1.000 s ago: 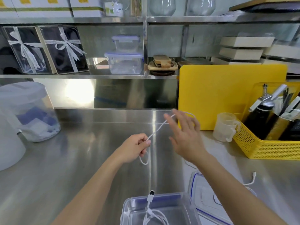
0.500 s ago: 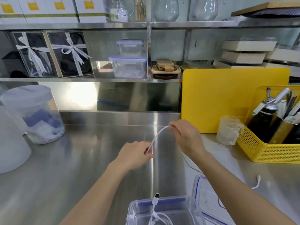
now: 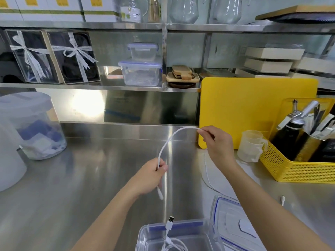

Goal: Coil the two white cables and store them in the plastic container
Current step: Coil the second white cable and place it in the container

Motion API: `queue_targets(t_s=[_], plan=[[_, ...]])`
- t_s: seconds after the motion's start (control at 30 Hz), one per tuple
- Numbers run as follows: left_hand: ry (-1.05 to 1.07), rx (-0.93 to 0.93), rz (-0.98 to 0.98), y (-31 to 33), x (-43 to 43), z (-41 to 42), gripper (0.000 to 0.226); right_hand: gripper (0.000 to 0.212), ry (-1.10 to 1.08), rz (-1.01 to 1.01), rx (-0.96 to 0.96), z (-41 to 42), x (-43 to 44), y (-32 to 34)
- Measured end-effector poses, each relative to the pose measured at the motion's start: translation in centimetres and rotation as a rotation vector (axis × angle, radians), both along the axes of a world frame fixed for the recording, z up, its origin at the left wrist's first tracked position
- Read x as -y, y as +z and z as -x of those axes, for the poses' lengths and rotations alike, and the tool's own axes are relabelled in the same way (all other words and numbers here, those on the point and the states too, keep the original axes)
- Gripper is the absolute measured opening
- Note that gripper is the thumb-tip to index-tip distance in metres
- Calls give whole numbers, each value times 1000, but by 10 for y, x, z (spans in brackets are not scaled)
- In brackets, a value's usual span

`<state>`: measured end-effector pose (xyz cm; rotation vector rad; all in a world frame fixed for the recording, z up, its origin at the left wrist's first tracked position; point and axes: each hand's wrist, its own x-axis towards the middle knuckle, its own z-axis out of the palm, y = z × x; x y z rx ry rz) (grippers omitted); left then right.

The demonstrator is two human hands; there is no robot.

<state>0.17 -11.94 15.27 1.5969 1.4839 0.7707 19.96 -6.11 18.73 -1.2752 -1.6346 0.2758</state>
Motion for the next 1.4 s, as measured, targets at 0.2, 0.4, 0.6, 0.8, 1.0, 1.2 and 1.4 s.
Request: queue_targets(t_s=[0.2,0.4,0.6,0.8,1.0,1.2,1.4], plan=[[29,837,3,20,12,16,29,8,53,150,-118,-10,-4,-14],[-367,1518,61,40,-4,63,41,22,320,212,-71,-6,6,-28],[-451,1557,-68,49,-14,93,46,27,298,29,-130,-6,5,-36],[180,1166,-268,54,-2,72,29,24,178,-267,575,-5,2,-44],[268,727,-163,40,-3,47,34,18,552,-60,780,29,25,-12],[61,391,-61,33,4,28,34,16,647,-170,710,48,40,15],[-132,517,30,33,10,23,30,12,509,-70,449,47,34,24]])
